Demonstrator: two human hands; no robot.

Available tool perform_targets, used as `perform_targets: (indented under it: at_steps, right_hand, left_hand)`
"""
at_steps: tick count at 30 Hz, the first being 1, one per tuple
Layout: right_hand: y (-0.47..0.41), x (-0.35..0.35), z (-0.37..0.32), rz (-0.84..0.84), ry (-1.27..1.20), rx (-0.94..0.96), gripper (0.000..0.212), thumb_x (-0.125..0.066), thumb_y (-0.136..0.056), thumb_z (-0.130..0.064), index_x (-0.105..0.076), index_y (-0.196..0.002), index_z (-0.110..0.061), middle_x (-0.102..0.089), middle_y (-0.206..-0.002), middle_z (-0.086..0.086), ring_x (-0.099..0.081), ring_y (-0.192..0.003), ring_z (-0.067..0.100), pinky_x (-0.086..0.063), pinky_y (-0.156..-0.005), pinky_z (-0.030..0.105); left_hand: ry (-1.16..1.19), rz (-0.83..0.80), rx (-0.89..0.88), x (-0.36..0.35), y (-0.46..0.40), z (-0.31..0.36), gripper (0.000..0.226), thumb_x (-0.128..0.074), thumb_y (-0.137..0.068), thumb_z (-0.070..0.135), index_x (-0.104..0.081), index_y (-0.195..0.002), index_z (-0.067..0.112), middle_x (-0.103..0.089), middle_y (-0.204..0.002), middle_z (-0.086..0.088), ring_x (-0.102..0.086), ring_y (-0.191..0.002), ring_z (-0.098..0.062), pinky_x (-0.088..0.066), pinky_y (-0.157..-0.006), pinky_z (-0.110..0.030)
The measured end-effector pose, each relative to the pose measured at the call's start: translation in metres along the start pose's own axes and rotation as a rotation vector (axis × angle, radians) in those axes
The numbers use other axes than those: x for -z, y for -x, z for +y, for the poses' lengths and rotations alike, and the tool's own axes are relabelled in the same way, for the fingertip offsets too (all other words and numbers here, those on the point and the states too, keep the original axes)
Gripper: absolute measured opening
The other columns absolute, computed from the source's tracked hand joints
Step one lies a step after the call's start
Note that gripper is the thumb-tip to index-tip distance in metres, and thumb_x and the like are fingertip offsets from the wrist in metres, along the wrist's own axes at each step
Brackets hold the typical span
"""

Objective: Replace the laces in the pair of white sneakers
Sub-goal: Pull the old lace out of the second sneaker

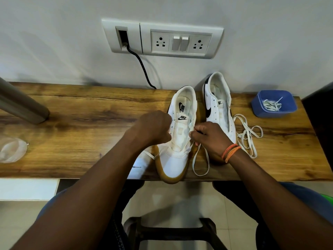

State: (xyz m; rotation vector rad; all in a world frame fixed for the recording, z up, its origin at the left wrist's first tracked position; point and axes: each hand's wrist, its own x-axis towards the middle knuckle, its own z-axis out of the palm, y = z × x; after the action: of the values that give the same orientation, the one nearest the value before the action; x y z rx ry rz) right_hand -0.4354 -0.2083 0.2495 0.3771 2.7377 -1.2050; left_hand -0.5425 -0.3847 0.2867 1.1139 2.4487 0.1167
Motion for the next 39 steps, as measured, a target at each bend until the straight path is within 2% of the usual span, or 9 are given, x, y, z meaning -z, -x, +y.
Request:
perform_targets:
  at_steps: [4, 9, 12, 15, 19, 23, 26, 33, 39]
  right_hand:
    - [0.0, 0.0, 0.0, 0.001, 0.006, 0.009, 0.032, -0.06, -0.09, -0.018, -0.064, -0.063, -0.002, -0.063, -0.056, -0.001, -0.059, -0.054, 0.008, -0.05, -0.064, 0.029]
    - [-0.001, -0.002, 0.0, -0.003, -0.004, 0.017, 0.032, -0.06, -0.091, -0.018, -0.064, -0.065, 0.0, -0.065, -0.059, 0.002, -0.061, -0.055, 0.004, -0.052, -0.065, 0.028]
    - [0.0, -0.001, 0.0, 0.0, 0.002, 0.023, 0.034, -0.06, -0.091, -0.019, -0.063, -0.061, -0.003, -0.064, -0.058, 0.001, -0.06, -0.056, 0.009, -0.05, -0.064, 0.028]
    - [-0.001, 0.001, 0.001, -0.015, -0.003, 0.021, 0.036, -0.06, -0.091, -0.019, -0.061, -0.058, -0.004, -0.062, -0.056, -0.001, -0.057, -0.054, 0.007, -0.044, -0.059, 0.022]
    - [0.0, 0.0, 0.003, -0.011, -0.013, 0.017, 0.038, -0.059, -0.091, -0.019, -0.06, -0.057, -0.004, -0.058, -0.051, -0.005, -0.055, -0.052, 0.003, -0.038, -0.055, 0.012]
    - [-0.002, 0.0, 0.004, -0.011, -0.018, 0.019, 0.038, -0.06, -0.091, -0.019, -0.06, -0.055, -0.006, -0.059, -0.052, -0.005, -0.056, -0.052, 0.004, -0.038, -0.054, 0.01]
    - [-0.003, -0.002, 0.005, 0.0, -0.015, 0.017, 0.038, -0.06, -0.091, -0.019, -0.058, -0.053, -0.011, -0.058, -0.052, -0.004, -0.055, -0.052, 0.005, -0.038, -0.055, 0.011]
    - [-0.001, -0.001, 0.001, 0.002, -0.02, 0.015, 0.04, -0.06, -0.092, -0.019, -0.057, -0.054, -0.01, -0.057, -0.05, -0.006, -0.054, -0.052, 0.004, -0.041, -0.055, 0.014]
    - [0.0, 0.001, 0.002, -0.017, -0.032, 0.002, 0.038, -0.06, -0.091, -0.016, -0.06, -0.057, -0.001, -0.057, -0.05, -0.006, -0.054, -0.051, 0.002, -0.037, -0.053, 0.011]
  left_hand:
    - [0.104, 0.022, -0.148, -0.008, -0.001, 0.013, 0.027, -0.077, -0.079, 0.032, -0.072, -0.101, 0.017, -0.068, -0.092, 0.002, -0.059, -0.083, -0.014, -0.054, -0.077, -0.034]
    - [-0.026, 0.014, -0.178, -0.027, -0.004, 0.023, 0.022, -0.074, -0.082, 0.035, -0.072, -0.091, 0.015, -0.07, -0.089, -0.002, -0.065, -0.085, -0.02, -0.039, -0.061, -0.029]
    - [0.039, -0.051, -0.19, -0.02, -0.004, 0.019, 0.018, -0.072, -0.082, 0.029, -0.074, -0.086, 0.011, -0.071, -0.083, -0.002, -0.064, -0.081, -0.019, -0.049, -0.064, -0.032]
    - [0.067, -0.031, -0.119, -0.001, -0.001, 0.007, 0.019, -0.065, -0.081, 0.024, -0.065, -0.07, 0.008, -0.058, -0.068, 0.004, -0.057, -0.076, -0.017, -0.053, -0.071, -0.038]
    - [0.082, 0.103, 0.097, 0.014, 0.001, -0.012, 0.023, -0.065, -0.079, 0.024, -0.055, -0.061, 0.012, -0.049, -0.061, 0.001, -0.048, -0.06, -0.018, -0.038, -0.051, -0.029]
    - [0.246, 0.088, -0.051, 0.005, 0.003, -0.002, 0.041, -0.081, -0.074, 0.043, -0.061, -0.104, 0.023, -0.053, -0.075, 0.015, -0.054, -0.078, -0.011, -0.047, -0.069, -0.031]
    - [0.134, 0.084, -0.183, -0.005, 0.001, 0.015, 0.051, -0.081, -0.073, 0.043, -0.06, -0.115, 0.024, -0.052, -0.08, 0.015, -0.054, -0.084, -0.012, -0.04, -0.068, -0.029]
    - [0.119, -0.095, -0.214, -0.026, -0.005, 0.019, 0.009, -0.078, -0.076, 0.024, -0.072, -0.081, 0.02, -0.07, -0.08, 0.005, -0.06, -0.077, -0.012, -0.042, -0.062, -0.027]
    - [0.068, -0.037, -0.049, 0.004, -0.002, 0.0, 0.016, -0.064, -0.091, 0.028, -0.069, -0.097, 0.014, -0.066, -0.098, -0.001, -0.061, -0.094, -0.021, -0.052, -0.081, -0.037]
